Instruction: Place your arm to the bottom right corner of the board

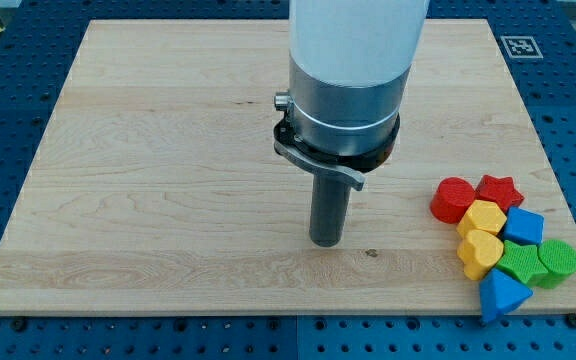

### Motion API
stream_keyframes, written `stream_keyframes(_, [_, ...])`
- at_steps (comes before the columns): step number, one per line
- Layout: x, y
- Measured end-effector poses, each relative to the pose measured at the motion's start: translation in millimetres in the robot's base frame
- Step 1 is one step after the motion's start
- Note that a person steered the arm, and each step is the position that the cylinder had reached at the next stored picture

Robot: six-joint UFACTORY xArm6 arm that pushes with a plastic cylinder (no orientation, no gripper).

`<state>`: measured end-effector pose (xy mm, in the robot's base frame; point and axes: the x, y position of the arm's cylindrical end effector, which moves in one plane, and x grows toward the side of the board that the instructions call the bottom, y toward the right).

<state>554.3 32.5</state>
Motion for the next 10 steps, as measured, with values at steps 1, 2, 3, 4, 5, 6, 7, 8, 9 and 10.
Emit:
stream_keyframes(1, [0,0])
stream_keyframes(2, [-29,20])
stream_keyframes(3, [-89,68])
stream_keyframes(4, [-113,99])
stream_keyframes(5, [-127,147])
stream_keyframes(6, [-92,207])
stream_keyframes(7, [-38,256])
stream_keyframes(8, [6,277])
stream_keyframes(9, [49,277])
stream_keyframes(10, [63,271])
